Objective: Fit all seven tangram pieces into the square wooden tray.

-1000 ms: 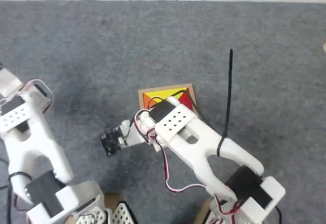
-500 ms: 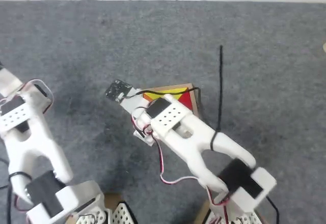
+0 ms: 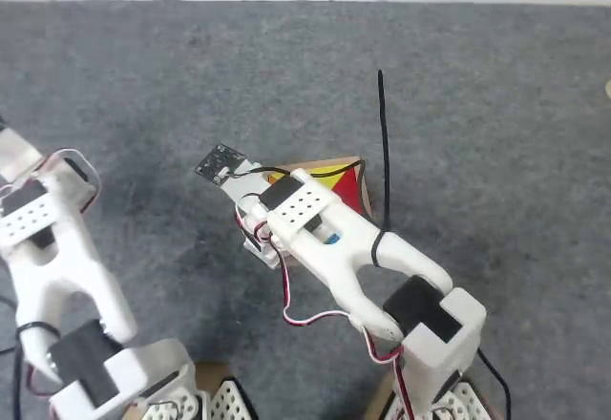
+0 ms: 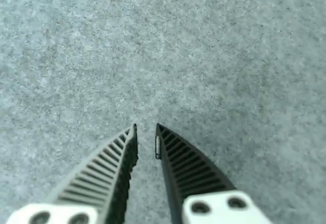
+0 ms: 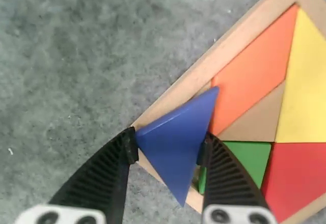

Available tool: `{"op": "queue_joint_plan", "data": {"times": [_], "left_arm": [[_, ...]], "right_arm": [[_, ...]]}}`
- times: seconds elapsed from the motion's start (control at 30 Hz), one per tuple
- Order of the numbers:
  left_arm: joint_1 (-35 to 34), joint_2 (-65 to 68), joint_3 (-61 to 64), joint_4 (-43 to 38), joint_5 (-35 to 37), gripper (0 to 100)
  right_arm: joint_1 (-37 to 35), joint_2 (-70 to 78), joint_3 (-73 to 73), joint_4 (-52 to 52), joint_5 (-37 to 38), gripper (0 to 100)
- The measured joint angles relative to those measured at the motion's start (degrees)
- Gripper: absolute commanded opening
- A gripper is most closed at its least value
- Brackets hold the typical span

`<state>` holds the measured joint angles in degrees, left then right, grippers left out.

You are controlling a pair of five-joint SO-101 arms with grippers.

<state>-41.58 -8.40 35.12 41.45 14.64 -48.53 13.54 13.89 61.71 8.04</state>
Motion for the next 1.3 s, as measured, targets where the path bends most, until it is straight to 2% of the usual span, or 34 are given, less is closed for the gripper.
{"op": "queue_joint_plan", "data": {"times": [0.1, 0.73, 1.13, 1.3], "left_arm": [[0.0, 0.0, 0.0, 0.0, 0.0, 7], [0.0, 0.0, 0.0, 0.0, 0.0, 7], [0.2, 0.0, 0.0, 0.0, 0.0, 7], [1.8, 0.0, 0.0, 0.0, 0.0, 7]], "right_arm": [[-0.1, 0.0, 0.0, 0.0, 0.0, 20.0], [0.0, -0.8, -0.1, 1.2, 0.0, 19.8], [8.7, -21.9, 5.9, 3.3, 0.0, 19.8], [7.3, -22.5, 13.1, -3.8, -0.3, 19.8]]}}
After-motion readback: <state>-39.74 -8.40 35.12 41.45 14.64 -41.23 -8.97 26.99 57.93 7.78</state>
